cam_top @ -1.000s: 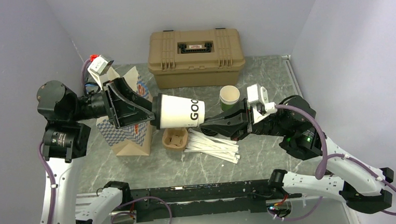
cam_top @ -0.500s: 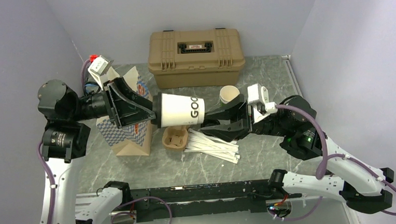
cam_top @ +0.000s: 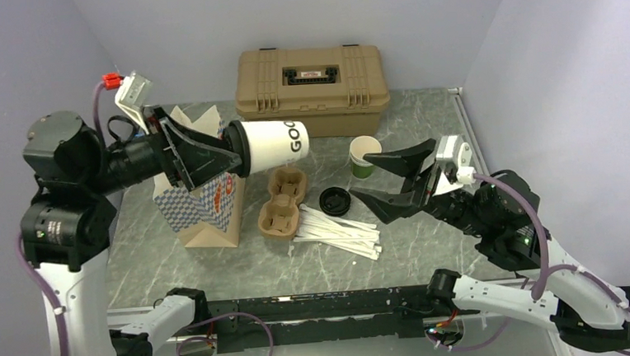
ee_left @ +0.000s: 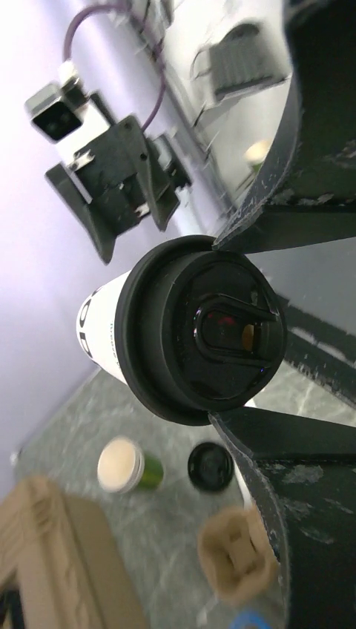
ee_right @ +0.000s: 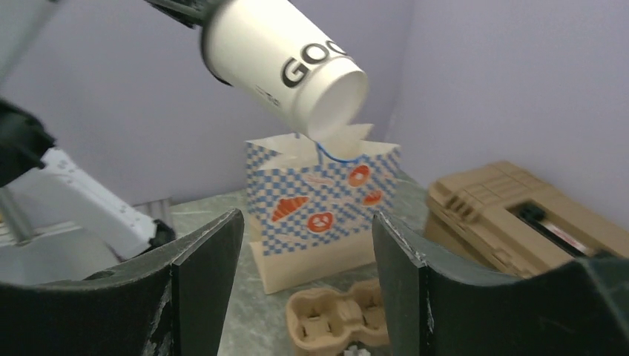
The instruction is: Pack the takeout coffee
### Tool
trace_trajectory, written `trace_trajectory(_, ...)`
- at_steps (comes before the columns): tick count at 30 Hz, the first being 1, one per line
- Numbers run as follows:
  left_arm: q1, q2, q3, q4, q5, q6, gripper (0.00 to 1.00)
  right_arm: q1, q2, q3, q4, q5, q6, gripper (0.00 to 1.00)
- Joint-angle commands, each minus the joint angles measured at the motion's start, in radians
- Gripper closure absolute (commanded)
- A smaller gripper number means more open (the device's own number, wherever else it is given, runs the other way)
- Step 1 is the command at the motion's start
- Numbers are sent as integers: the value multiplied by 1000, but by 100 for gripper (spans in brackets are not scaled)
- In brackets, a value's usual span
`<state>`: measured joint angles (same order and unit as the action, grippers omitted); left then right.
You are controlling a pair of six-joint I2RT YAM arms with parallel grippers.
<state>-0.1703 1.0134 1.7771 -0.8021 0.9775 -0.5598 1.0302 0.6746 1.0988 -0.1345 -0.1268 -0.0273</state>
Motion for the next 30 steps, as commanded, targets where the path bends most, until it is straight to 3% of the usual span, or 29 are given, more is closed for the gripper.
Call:
trace_trajectory(1, -3, 60, 182, -279, -301, 209, 66, 1, -1, -5, -84, 221, -22, 33)
trace_trajectory(6, -3, 143, 333, -434, -601, 287, 69, 1, 32, -21, -153, 303, -3, 34)
trace_trajectory(16, -3, 337, 520, -577, -1042, 357, 76, 1, 42, -128, -145, 257, 26, 35)
trace_trajectory(24, -3, 457, 517, -634, -1149, 352, 84, 1, 42, -168, -143, 250, 26, 35)
trace_trajectory(30, -3, 471, 480, -667, -1153, 327, 87, 1, 40, -178, -135, 251, 26, 35)
